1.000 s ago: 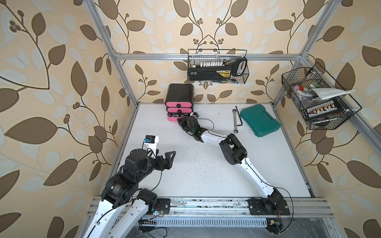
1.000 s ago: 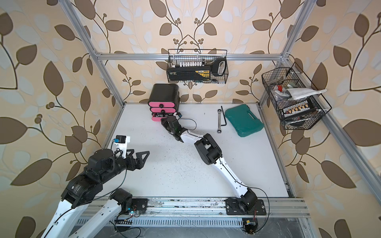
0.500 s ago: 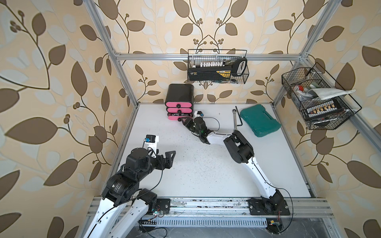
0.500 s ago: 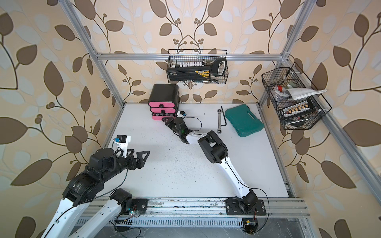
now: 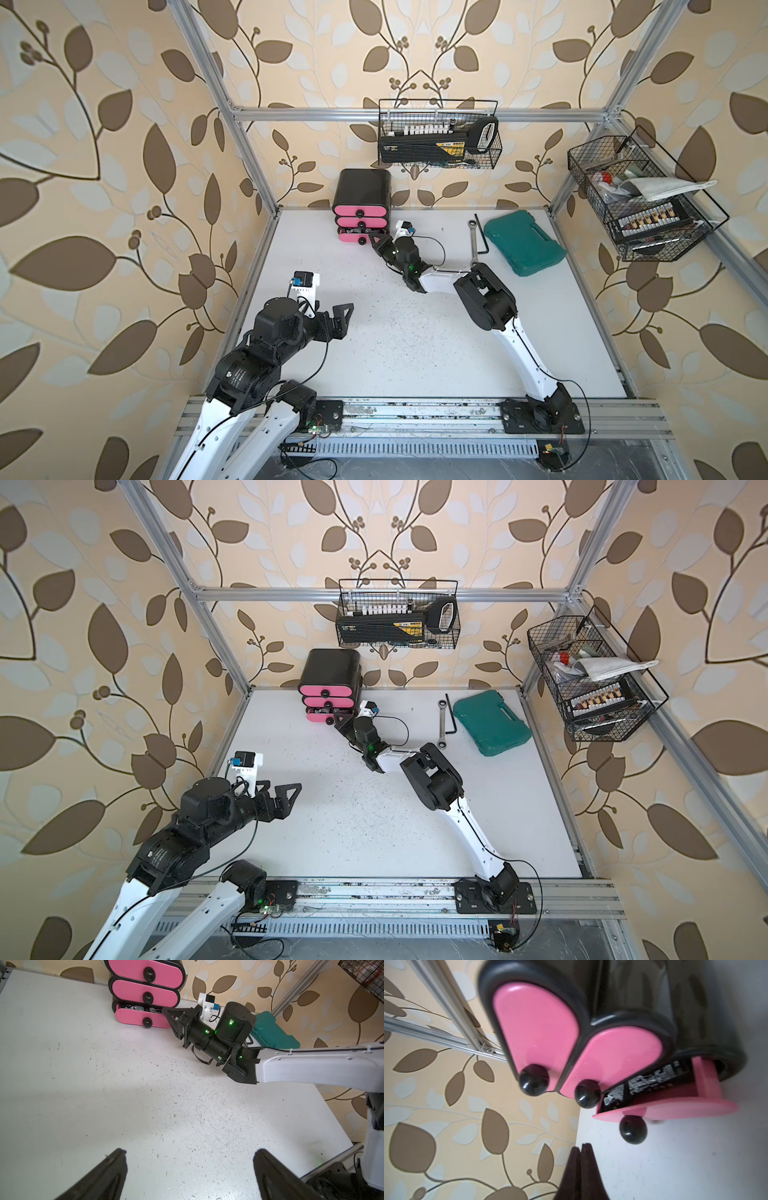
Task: Place the cookies into the drawer by color
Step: Close the drawer in the storage box.
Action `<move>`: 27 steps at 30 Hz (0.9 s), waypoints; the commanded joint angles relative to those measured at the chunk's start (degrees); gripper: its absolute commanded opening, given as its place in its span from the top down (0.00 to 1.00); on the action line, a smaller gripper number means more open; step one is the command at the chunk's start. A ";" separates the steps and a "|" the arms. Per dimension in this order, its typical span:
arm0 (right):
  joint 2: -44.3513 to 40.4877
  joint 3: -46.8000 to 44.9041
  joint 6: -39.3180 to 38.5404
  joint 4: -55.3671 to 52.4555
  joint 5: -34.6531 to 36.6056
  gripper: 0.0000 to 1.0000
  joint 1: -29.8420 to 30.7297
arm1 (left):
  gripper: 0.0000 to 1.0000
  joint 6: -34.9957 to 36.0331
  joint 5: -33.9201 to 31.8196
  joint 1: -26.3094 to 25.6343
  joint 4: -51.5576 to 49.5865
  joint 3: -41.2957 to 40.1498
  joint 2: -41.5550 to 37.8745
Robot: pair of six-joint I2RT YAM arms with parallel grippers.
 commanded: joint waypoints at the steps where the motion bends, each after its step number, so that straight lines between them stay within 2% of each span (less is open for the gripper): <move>1: 2.97 3.00 0.72 -3.43 2.30 1.00 0.22 | 0.02 1.10 0.61 0.79 1.14 0.05 0.16; 8: 8.21 9.86 1.51 -7.09 3.21 1.00 0.00 | 0.02 1.18 0.85 0.80 1.18 -0.04 -0.01; 19: 18.61 31.08 1.34 -17.78 4.88 1.00 -0.37 | 0.02 1.16 0.84 0.99 1.18 -0.04 -0.28; 23: 19.09 31.47 1.25 -18.22 5.67 1.00 -0.55 | 0.02 1.13 0.88 1.07 1.25 -0.04 -0.30; 27: 17.75 27.09 1.75 -16.73 5.52 1.00 -0.64 | 0.02 1.13 1.10 1.07 1.26 -0.13 -0.28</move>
